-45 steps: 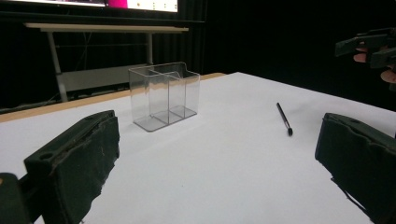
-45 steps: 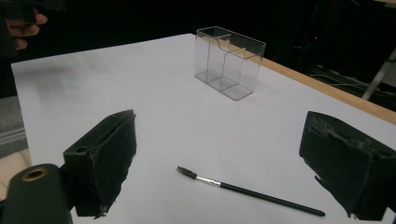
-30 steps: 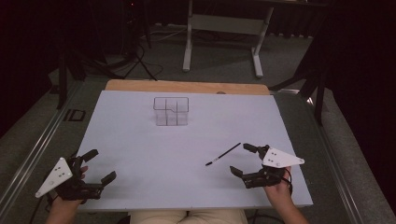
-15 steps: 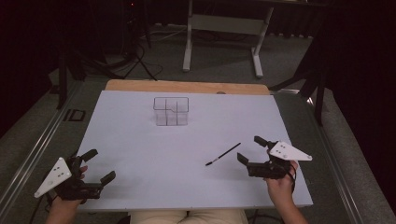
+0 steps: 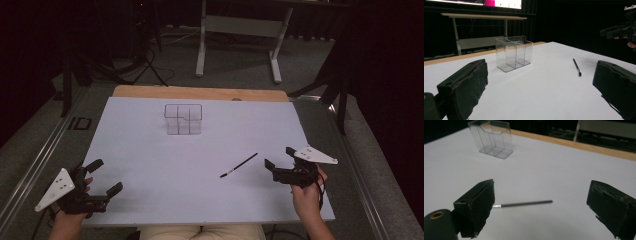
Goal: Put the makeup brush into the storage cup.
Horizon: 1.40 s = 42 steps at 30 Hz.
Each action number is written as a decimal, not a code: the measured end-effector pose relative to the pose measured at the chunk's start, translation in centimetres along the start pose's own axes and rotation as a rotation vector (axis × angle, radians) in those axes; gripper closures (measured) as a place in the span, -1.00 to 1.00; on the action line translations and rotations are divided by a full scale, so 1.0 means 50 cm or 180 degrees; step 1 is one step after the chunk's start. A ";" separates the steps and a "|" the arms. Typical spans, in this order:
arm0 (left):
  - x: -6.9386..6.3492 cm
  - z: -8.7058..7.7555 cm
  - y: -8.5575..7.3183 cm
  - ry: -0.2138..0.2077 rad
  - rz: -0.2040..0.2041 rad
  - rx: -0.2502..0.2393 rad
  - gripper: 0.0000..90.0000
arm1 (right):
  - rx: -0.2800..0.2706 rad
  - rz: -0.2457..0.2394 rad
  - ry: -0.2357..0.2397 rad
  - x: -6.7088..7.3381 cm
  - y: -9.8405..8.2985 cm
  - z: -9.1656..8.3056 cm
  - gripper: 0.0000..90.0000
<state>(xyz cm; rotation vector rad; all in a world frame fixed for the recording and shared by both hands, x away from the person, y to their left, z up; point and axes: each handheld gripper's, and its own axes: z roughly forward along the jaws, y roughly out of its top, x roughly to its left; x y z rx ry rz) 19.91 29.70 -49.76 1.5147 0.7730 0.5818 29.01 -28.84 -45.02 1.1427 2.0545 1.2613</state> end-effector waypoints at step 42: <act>-0.001 0.004 0.001 -0.0002 0.0006 0.0013 -0.98 | 0.2625 -0.0653 0.1267 -0.026 -0.033 0.048 -0.82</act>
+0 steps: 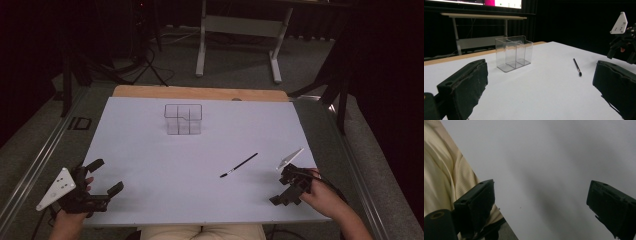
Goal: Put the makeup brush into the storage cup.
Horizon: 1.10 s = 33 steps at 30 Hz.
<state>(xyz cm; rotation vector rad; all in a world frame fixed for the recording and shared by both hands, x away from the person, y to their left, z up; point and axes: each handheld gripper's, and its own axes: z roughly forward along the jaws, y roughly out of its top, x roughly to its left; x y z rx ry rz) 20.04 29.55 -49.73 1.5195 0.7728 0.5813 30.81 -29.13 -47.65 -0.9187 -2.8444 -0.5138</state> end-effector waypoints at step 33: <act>0.001 0.001 -0.002 -0.0023 -0.0038 0.0002 -0.98 | 0.1065 -0.0877 0.0311 0.021 0.073 0.008 -0.78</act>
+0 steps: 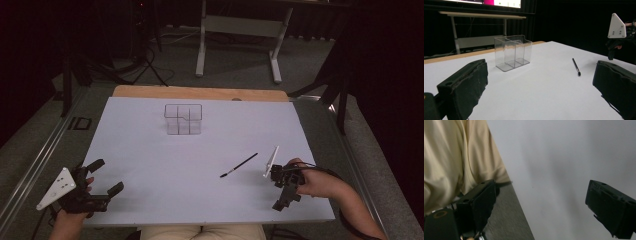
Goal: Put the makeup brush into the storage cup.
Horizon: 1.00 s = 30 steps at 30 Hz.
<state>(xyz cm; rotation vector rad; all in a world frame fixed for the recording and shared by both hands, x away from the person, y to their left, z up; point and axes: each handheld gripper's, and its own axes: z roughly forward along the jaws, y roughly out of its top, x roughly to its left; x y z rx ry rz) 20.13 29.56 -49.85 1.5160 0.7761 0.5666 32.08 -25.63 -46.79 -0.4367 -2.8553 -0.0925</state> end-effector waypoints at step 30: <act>0.000 -0.002 -0.002 0.0009 -0.0009 0.0024 -0.98 | 0.0337 -0.1110 -0.0392 0.035 0.084 -0.015 -0.69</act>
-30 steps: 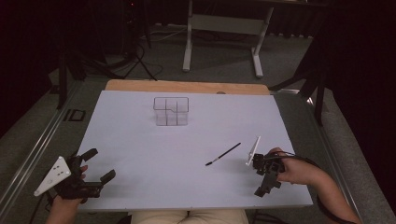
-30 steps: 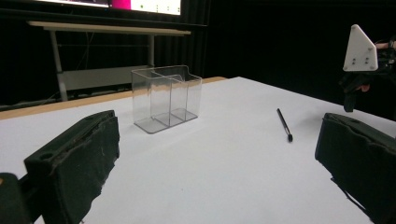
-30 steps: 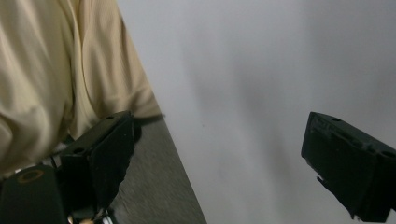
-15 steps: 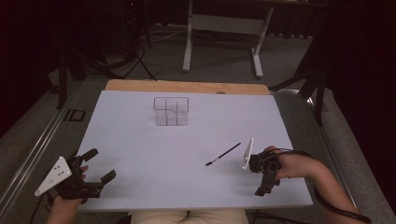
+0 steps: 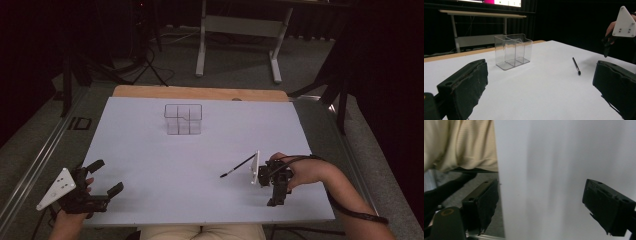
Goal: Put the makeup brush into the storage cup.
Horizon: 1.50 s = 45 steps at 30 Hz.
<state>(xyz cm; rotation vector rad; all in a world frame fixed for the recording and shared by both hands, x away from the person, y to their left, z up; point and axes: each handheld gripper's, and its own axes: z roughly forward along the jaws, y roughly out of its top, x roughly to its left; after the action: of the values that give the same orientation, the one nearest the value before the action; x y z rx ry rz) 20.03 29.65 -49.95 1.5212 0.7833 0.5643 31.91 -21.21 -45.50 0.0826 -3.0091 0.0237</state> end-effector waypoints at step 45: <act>-0.018 -0.035 -0.012 0.0329 -0.0061 0.0151 -0.98 | -0.0274 -0.1143 -0.0638 -0.164 0.089 0.035 0.33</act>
<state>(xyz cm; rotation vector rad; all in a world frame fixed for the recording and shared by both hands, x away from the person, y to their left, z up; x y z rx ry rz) 18.05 30.12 -50.28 1.5357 0.8953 0.6177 39.56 -16.37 -48.37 0.6498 -3.1360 -0.1585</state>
